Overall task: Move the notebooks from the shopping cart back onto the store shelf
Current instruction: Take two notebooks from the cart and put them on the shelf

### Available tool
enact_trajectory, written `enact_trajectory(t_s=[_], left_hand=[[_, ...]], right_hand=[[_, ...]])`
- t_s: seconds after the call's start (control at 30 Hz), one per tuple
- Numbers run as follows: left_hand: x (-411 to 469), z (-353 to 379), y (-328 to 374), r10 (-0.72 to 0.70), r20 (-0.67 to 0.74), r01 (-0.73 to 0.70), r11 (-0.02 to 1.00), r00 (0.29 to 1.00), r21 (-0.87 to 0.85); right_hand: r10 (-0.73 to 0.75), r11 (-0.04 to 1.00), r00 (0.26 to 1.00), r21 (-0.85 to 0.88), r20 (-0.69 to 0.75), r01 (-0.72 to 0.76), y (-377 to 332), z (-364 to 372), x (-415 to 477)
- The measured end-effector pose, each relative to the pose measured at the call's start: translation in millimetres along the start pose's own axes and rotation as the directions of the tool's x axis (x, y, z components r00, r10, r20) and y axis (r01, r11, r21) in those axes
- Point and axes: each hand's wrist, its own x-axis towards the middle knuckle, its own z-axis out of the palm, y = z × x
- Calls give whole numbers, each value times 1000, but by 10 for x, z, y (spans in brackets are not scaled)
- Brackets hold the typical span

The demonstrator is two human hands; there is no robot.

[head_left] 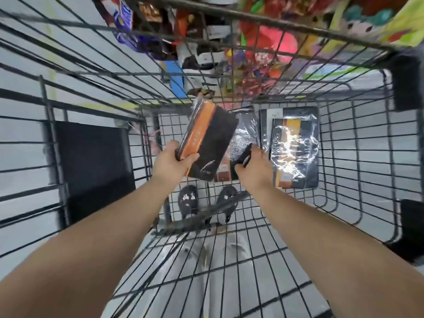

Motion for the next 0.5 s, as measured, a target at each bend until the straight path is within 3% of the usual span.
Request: enact_trajectory(t_s=[0.17,0.3,0.43,0.5], left_hand=[[-142,-235,4,46,-148,-59,994,988,-88],[-248,-340,-12,39,-211,-62,992,977,-107],[-281,-370,-108,23,-225,-50,992,974,-116],[-273,-375,-164,9,-232,-40,991,973,-127]], right_hand=[[118,993,993,-7,-15,-118,-124,306,-52],[122,990,991,-62,-53,-125,-180,492,-97],[117,993,987,-6,-109,-118,-192,586,-143],[197,980,972,69,-126,-189,-215,607,-140]])
